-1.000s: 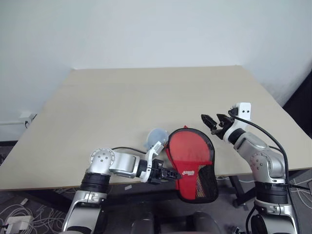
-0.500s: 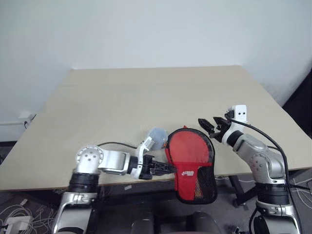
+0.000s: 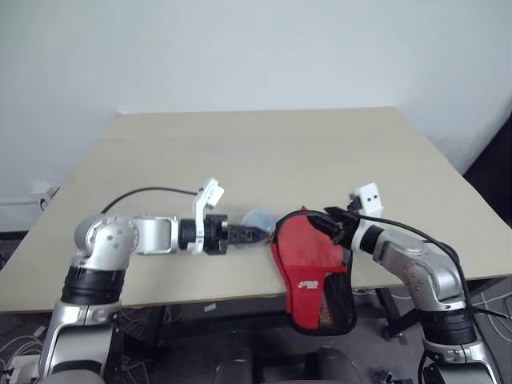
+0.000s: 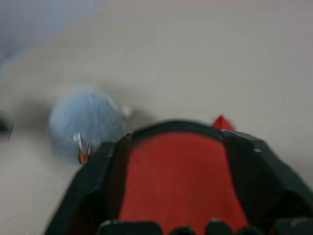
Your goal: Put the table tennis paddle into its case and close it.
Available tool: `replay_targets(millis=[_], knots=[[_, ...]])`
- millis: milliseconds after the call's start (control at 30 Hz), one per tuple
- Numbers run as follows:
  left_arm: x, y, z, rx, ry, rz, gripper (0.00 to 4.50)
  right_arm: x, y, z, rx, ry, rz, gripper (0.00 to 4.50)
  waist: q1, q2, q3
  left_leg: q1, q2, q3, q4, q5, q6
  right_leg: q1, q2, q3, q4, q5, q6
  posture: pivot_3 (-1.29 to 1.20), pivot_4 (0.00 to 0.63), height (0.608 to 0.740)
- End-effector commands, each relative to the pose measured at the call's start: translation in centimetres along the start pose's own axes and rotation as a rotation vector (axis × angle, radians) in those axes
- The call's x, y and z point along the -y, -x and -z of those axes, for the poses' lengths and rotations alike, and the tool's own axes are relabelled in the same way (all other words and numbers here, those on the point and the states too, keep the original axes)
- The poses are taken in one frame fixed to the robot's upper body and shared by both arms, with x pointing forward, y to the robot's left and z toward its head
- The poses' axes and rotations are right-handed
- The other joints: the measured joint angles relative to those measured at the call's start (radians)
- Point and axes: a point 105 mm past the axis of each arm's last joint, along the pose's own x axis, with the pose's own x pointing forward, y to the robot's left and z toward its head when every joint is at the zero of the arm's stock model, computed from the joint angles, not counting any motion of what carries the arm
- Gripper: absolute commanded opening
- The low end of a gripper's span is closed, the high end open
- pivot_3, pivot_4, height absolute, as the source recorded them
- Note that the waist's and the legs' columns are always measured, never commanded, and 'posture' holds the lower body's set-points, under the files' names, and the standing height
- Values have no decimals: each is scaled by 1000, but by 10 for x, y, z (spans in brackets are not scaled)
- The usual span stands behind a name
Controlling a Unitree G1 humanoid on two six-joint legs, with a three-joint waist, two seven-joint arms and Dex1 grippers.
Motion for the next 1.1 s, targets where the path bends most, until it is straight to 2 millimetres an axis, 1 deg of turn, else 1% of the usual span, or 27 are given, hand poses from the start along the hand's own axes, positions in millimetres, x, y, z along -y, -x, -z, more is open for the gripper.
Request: replay_targets(millis=[33, 167, 233, 333, 367, 433, 500, 567, 633, 700, 800, 867, 933, 1100], knots=[[-3, -3, -17, 40, -91, -27, 2875, 4, -4, -2, -30, 36, 26, 1608, -1, 0, 0, 0, 0, 1, 0, 0, 0, 0, 0, 0, 0, 0, 0, 0, 0, 724], [-7, -11, -27, 40, -201, -70, 2875, 5, -10, 10, -71, 28, 27, 1608, 0, 0, 0, -1, 0, 1, -1, 1, -1, 0, 1, 0, 0, 0, 0, 0, 0, 724], [-10, -13, -27, 13, -263, -100, 2875, 3, -12, 12, -75, 25, 18, 1608, 0, 0, 0, -1, 0, 1, 0, 1, -1, 0, 0, 0, 0, 0, 0, 0, 0, 724], [-21, -16, -27, -27, -362, -162, 2875, -3, -14, 12, -69, 15, -6, 1608, -1, 0, 0, -1, 0, 1, -1, 1, -1, 0, 0, 0, 0, 0, 0, 0, 0, 724], [-30, -17, -29, -28, -395, -216, 2875, -5, -16, 12, -71, 18, -10, 1608, -1, 0, 0, -1, 0, 1, -1, 1, -1, 0, 1, 0, 0, 0, 0, 0, 0, 724], [-48, -21, -30, -49, -384, -305, 2875, -7, -18, 13, -74, 17, -13, 1608, 1, 0, 0, -1, 0, 1, -1, 1, -1, 0, 1, 0, 0, 0, 0, 0, 0, 724], [-57, -25, -28, -72, -430, -346, 2875, -9, -20, 15, -80, 15, -18, 1608, 1, 0, 0, -1, 0, 1, 0, 1, -1, 0, 1, -1, 0, 0, 0, 0, 0, 724], [-61, -28, -23, -107, -473, -353, 3233, -10, -21, 16, -82, 11, -20, 1570, 1, -1, 0, -1, 0, 1, 0, 1, -1, 0, 0, 0, 0, 0, 0, 0, 0, 724], [-65, -33, -18, -124, -472, -350, 3745, -10, -23, 18, -86, 9, -17, 1570, 1, -1, 0, -1, 0, 1, 0, 1, -1, 0, 0, 0, 0, 0, 0, 0, 0, 724], [-63, -37, -12, -134, -420, -308, 4447, -10, -24, 19, -91, 8, -14, 1570, 1, -1, 0, -1, 0, 1, 0, 1, -1, 0, 0, 0, 0, 0, 0, 0, 0, 724], [-56, -40, -5, -136, -366, -240, 4483, -11, -25, 19, -87, 7, -14, 1570, 1, -1, 0, -1, 0, 0, 0, 1, -1, 0, 0, 0, 0, 0, 0, 0, 0, 724], [-43, -39, -4, -110, -264, -145, 4483, -12, -25, 19, -85, 7, -12, 1570, -1, -1, 0, -1, 0, -1, 0, 1, -1, 0, 0, 0, 0, 0, 0, 0, 0, 724], [-35, -36, -4, -88, -195, -82, 4483, -11, -26, 18, -83, 6, -7, 1570, -1, -1, 0, -1, 0, -3, 0, 1, 0, -1, 1, 0, 1, 0, 0, 0, 0, 724], [-28, -28, 16, -136, -169, -25, 4483, -10, -26, 19, -83, 7, 2, 1570, -1, -1, 0, -1, 0, -5, 0, 1, 0, 0, 1, 0, 1, 0, 0, 0, 0, 724]])
